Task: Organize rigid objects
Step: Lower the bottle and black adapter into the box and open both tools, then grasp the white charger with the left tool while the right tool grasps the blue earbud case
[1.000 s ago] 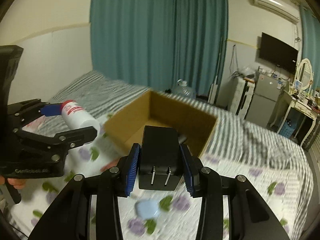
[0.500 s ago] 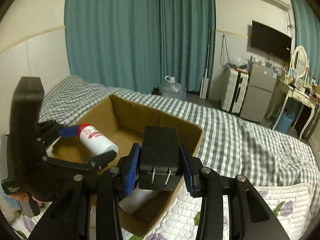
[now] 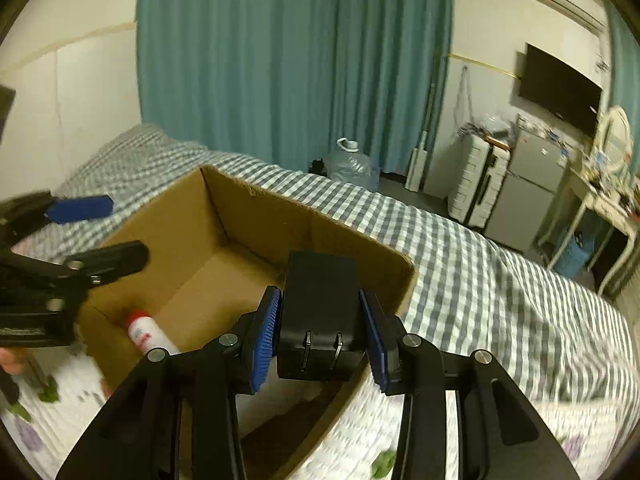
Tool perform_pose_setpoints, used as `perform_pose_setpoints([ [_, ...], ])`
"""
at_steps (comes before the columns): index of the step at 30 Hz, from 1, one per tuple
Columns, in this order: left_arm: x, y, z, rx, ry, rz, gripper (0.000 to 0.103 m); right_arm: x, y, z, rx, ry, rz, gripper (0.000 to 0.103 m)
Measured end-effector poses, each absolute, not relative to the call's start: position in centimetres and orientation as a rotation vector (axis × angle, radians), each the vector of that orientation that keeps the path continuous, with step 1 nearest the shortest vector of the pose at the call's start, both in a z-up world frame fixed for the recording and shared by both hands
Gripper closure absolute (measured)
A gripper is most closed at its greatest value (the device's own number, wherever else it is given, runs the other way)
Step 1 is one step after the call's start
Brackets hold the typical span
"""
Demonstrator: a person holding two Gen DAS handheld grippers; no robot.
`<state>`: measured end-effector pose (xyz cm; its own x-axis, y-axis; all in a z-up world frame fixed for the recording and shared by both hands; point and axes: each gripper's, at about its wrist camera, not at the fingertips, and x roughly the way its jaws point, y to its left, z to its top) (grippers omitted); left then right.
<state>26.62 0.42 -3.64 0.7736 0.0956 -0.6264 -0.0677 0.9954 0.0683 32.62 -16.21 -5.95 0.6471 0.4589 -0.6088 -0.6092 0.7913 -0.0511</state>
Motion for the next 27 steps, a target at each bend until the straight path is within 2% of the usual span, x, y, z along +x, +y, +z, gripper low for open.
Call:
perform_pose_setpoints([
  [5,26.9,0.6,-5.0,0.048,0.704,0.091,0.024,34.9,-15.4,-7.4,-0.269,0.616,0.636,0.063],
  [8,27.0,0.5,-5.1,0.052,0.708,0.085,0.024,34.9,-15.3,-7.7,-0.275,0.590,0.609,0.059],
  [10,26.6,0.3,-5.0,0.051,0.703,0.084,0.024,34.9,-15.8,-7.4,-0.240,0.601,0.609,0.048],
  [14,24.8,0.0,-3.9,0.036,0.680,0.076,0.024,33.3,-17.5,-5.4,-0.184,0.581,0.576,0.048],
  [16,23.5,-0.2,-3.1,0.030,0.662,0.072,0.024,32.1,-18.2,-4.0,-0.161,0.578,0.554,0.038],
  [20,20.5,-0.3,-1.5,0.023,0.634,0.071,0.024,27.4,-19.2,-0.7,-0.161,0.547,0.522,0.030],
  [23,17.5,0.2,-1.2,0.009,0.607,0.088,0.024,23.8,-19.8,0.4,-0.158,0.517,0.521,0.017],
  [27,14.1,0.9,-3.4,-0.001,0.637,0.113,0.024,19.3,-20.4,-1.0,-0.167,0.532,0.514,0.015],
])
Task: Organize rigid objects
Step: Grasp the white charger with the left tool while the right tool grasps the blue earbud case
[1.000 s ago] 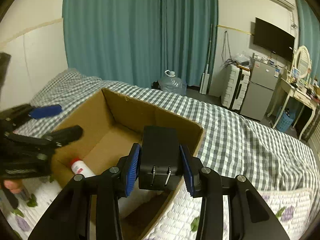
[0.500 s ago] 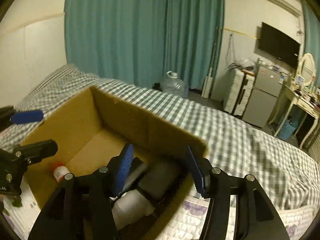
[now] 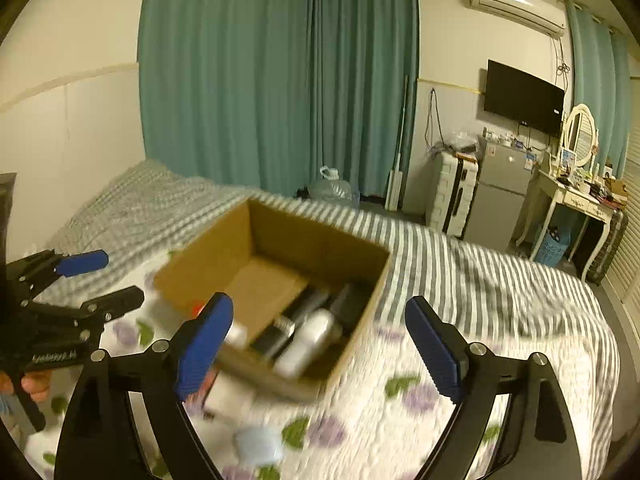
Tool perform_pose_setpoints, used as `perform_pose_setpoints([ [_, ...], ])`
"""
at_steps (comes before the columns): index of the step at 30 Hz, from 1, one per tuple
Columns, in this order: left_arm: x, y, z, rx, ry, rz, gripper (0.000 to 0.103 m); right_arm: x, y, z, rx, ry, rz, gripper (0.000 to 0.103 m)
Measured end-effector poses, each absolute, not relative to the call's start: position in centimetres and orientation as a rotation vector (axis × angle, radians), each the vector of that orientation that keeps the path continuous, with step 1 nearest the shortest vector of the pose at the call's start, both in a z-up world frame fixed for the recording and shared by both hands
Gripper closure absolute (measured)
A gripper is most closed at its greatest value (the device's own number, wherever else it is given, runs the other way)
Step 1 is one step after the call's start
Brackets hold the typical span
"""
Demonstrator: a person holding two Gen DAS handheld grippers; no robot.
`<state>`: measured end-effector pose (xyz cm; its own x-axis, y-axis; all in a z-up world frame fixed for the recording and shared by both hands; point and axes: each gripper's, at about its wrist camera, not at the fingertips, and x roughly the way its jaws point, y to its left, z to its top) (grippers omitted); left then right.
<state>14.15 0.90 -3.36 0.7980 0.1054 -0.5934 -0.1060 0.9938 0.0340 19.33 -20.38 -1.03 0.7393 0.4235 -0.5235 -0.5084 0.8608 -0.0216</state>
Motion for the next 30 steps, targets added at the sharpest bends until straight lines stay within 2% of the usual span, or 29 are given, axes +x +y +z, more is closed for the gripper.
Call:
perform_pose_setpoints([
  [7,10.9,1.1,-8.3,-0.053,0.756,0.139,0.024,15.9,-20.9,-6.3,-0.151,0.645,0.556,0.015],
  [17,10.4,-0.6,-13.1,0.002,0.869,0.117,0.024,16.8,-17.8,-15.4,-0.277,0.849,0.606,0.016],
  [20,10.6,-0.4,-13.7,0.006,0.892,0.134,0.024,17.2,-17.2,-17.1,-0.296,0.890,0.603,0.025],
  [25,10.8,-0.4,-14.1,0.003,0.906,0.129,0.024,17.4,-16.1,-18.4,-0.335,0.896,0.601,0.027],
  [26,10.9,-0.5,-14.2,0.007,0.909,0.131,0.024,17.5,-16.0,-18.7,-0.345,0.897,0.595,0.031],
  [28,11.1,-0.5,-14.6,0.013,0.921,0.134,0.024,17.4,-16.0,-18.8,-0.355,0.897,0.588,0.052],
  [30,11.2,-0.7,-15.0,0.022,0.932,0.135,0.024,17.3,-16.5,-18.4,-0.342,0.891,0.579,0.052],
])
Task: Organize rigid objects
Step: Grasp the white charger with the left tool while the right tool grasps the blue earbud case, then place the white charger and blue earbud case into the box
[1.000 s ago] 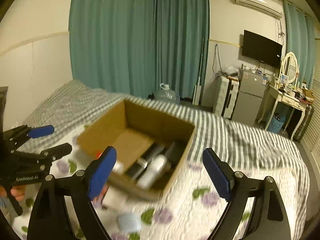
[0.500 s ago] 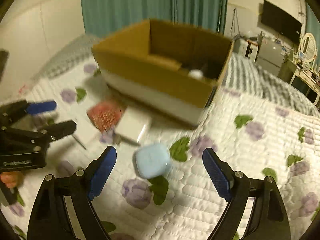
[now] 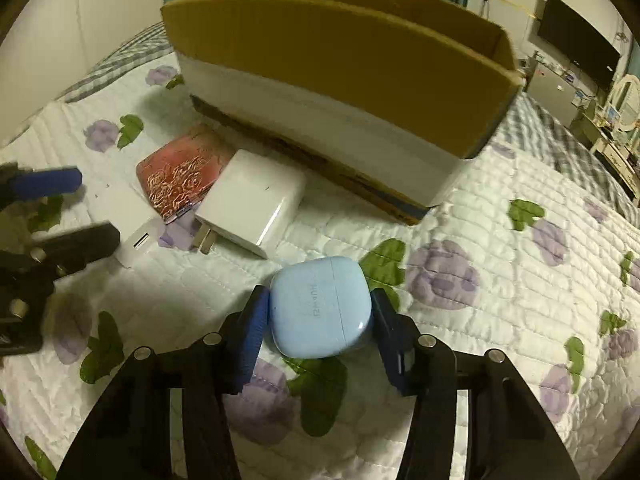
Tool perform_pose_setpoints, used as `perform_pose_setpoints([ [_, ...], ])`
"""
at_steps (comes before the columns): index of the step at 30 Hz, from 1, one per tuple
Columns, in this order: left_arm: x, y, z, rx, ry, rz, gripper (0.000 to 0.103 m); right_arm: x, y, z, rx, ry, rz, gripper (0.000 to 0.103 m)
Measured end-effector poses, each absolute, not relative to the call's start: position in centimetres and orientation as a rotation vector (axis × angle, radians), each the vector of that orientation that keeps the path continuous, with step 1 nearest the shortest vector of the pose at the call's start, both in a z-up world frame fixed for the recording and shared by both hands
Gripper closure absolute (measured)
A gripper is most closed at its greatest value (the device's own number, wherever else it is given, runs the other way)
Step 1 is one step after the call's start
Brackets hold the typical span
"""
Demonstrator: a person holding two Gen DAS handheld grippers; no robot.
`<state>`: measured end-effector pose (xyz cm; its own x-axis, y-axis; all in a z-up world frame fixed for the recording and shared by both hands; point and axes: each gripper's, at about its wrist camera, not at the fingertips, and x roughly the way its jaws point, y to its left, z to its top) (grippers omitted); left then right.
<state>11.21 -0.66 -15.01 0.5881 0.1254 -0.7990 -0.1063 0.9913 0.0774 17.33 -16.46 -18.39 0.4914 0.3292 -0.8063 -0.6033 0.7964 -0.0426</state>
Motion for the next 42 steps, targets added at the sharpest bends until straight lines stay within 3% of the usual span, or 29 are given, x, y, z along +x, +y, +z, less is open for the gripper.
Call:
perform_pose_setpoints([
  [11,12.8,-2.3,-17.6,0.137,0.971,0.156,0.027,17.1,-17.8,-16.0,-0.251,0.874,0.579,0.052],
  [14,12.6,-2.3,-17.2,0.145,0.954,0.162,0.049,16.9,-17.4,-15.9,-0.250,0.868,0.584,0.052],
  [24,11.3,-1.8,-14.0,0.079,0.877,0.144,0.049,16.3,-18.8,-13.2,-0.223,0.825,0.574,0.052],
  [32,10.2,-2.1,-5.0,-0.002,0.740,0.081,0.050,17.3,-19.9,-5.7,-0.183,0.703,0.588,0.052],
  [37,14.0,-2.4,0.9,0.052,0.630,0.051,0.050,20.5,-19.8,-0.3,-0.182,0.593,0.575,0.052],
  [42,21.8,-1.1,0.3,-0.006,0.673,0.035,0.050,24.2,-19.6,2.1,-0.157,0.525,0.546,0.052],
])
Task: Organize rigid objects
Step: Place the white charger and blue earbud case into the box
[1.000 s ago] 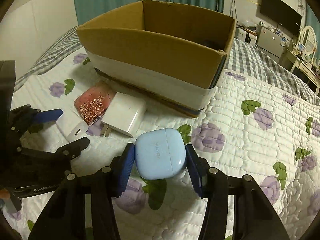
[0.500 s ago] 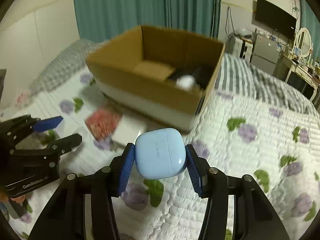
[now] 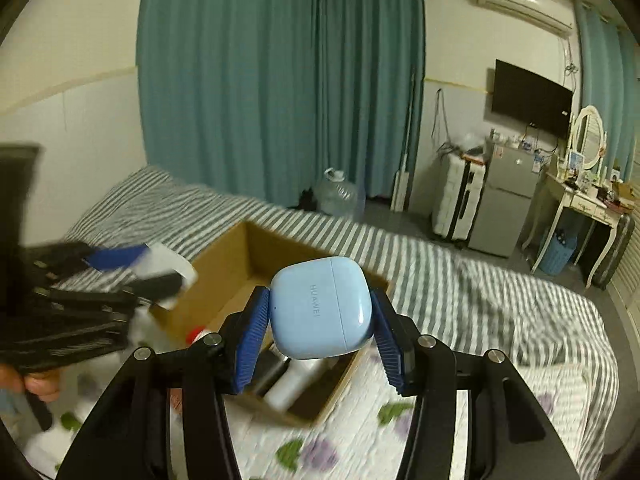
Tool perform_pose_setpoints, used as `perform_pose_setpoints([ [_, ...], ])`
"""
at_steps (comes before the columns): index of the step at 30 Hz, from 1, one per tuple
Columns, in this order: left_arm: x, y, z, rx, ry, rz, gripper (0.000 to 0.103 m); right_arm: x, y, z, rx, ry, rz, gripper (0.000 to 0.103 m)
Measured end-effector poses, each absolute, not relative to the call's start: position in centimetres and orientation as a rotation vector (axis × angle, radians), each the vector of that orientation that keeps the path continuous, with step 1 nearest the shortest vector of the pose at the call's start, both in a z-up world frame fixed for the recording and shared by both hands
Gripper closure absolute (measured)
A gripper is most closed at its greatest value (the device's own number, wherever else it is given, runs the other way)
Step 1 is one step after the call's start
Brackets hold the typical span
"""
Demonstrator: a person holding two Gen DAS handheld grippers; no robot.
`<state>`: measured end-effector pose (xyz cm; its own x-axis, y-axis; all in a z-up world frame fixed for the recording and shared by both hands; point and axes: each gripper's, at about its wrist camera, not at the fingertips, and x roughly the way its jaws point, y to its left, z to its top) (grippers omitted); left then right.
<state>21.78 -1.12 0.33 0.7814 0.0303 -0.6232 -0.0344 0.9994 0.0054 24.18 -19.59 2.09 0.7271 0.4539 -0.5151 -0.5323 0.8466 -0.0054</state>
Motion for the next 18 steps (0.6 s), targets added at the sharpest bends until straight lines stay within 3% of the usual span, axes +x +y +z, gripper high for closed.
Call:
perform_pose_setpoints([
  [9,26.1,-2.4,-5.8,0.094,0.723,0.020,0.049,29.2,-19.7,-3.0,-0.140,0.631,0.524,0.052],
  [18,25.6,-0.7,-5.2,0.045,0.705,0.058,0.044,28.7,-19.5,-3.4,-0.150,0.635,0.522,0.052],
])
